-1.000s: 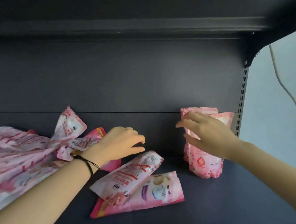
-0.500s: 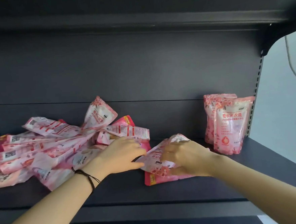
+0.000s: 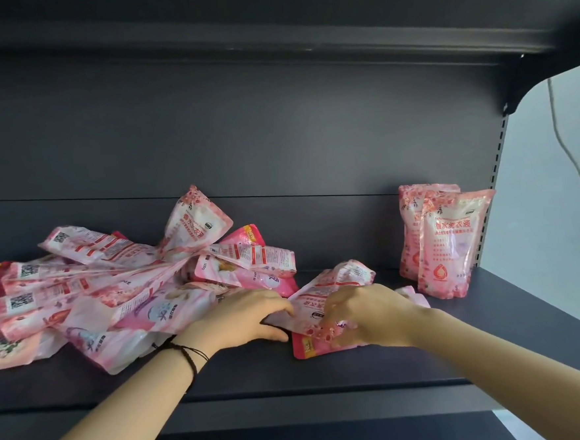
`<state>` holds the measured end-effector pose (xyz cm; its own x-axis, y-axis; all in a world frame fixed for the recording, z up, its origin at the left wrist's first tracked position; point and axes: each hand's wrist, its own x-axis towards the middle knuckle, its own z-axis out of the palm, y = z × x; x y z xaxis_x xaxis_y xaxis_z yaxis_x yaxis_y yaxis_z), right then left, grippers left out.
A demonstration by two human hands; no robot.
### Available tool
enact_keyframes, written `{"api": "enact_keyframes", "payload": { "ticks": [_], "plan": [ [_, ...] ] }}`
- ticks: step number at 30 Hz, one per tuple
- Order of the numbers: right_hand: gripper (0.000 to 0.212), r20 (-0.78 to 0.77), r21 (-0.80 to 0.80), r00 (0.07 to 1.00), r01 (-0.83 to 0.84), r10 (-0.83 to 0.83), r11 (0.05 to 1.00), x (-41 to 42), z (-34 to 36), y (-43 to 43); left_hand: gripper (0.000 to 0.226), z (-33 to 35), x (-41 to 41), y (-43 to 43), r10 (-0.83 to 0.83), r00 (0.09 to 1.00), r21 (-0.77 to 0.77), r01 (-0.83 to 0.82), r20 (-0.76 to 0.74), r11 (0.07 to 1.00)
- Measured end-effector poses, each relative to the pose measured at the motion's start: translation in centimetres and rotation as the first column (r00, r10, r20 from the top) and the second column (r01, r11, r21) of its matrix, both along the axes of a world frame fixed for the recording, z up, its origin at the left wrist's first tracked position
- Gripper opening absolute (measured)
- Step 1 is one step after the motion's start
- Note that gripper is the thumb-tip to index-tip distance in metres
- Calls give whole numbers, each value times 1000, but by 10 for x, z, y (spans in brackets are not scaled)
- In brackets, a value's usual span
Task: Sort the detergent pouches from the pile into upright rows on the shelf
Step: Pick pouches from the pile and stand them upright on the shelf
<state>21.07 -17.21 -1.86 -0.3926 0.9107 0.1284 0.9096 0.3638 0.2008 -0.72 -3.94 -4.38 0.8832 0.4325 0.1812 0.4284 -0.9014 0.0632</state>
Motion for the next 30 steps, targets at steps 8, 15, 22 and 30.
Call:
{"api": "enact_keyframes", "payload": {
  "ticks": [8,15,22,30],
  "plan": [
    [32,107,96,994,-11,1,995,-3,0,2,20,-5,5,10,-88,994,128,80,60,989],
    [25,-286,381,951,223,-115,897,1,22,25,18,9,9,18,-114,948,149,72,296,986],
    [18,-579,468,806,449,-119,761,13,79,59,17,39,34,29,161,601,-354,218,783,910],
    [23,-946,191,324,514,17,837,37,69,66,8,71,82,35,390,242,-456,365,888,811]
  ]
}}
